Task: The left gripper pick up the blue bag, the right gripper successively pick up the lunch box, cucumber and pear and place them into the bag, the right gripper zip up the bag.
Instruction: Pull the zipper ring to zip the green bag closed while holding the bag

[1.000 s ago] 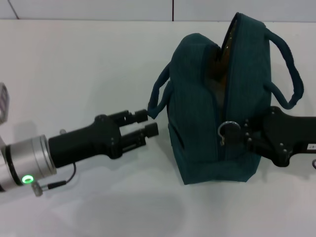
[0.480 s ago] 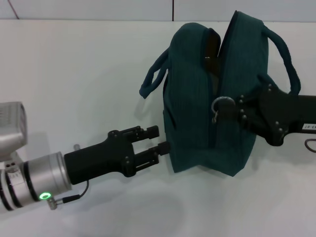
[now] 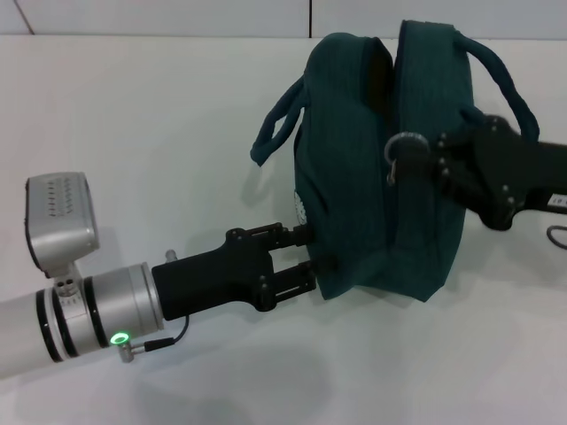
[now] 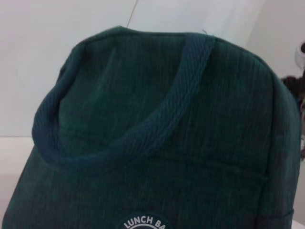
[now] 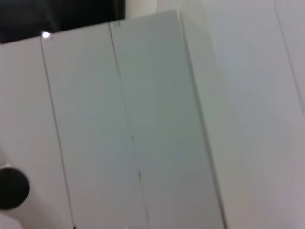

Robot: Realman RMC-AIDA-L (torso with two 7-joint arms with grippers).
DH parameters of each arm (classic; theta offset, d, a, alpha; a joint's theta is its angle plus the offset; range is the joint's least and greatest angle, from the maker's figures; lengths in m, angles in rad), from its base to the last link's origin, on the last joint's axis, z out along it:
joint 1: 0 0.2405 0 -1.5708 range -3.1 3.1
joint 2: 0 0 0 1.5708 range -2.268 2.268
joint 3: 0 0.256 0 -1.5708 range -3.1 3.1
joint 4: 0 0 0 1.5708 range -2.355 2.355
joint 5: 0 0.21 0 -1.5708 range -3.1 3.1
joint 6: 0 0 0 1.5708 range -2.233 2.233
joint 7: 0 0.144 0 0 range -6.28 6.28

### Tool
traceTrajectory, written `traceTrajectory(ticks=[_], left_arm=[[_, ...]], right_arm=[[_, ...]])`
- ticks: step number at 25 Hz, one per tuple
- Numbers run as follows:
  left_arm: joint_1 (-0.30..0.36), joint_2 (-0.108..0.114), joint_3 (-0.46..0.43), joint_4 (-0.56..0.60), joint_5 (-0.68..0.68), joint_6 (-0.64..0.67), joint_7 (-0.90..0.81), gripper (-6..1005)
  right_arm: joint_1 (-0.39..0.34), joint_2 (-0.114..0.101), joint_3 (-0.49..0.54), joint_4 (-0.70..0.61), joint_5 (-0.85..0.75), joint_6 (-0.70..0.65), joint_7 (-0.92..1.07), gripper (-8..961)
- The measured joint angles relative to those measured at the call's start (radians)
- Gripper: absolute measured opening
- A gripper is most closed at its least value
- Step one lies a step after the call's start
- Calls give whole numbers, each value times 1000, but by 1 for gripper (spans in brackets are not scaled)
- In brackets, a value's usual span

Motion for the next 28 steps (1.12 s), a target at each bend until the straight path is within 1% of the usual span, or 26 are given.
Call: traceTrajectory(ticks=[3,8,12,16,21,24,28], left_arm=[[-2,-1,0,-2,0,-5,8,552],[-2,-4,0,-4,0,-17,22,552],[-3,-5,1,-5,0,-25,22,552],[-3,-1,3,-4,-6,-5,21,552],[-3,6,5,8,-11,73,2,551],[-3,9,12,21,-8,92,-43,551],[-3,6,32,21,-5,91,-60,551]], right_arm=[[-1,-1,0,1,49,-3,-6,7],[-2,-3,2,2,86,3,-12,7],[-1,-3,0,23,133,12,-37,7],[8,-7,-10,36,122,15,-38,7],[10,-8,-12,39,91,21,-38,7],[10,-8,-21,39,82,42,-39,7],[14,-7,-35,39,80,61,-44,7]])
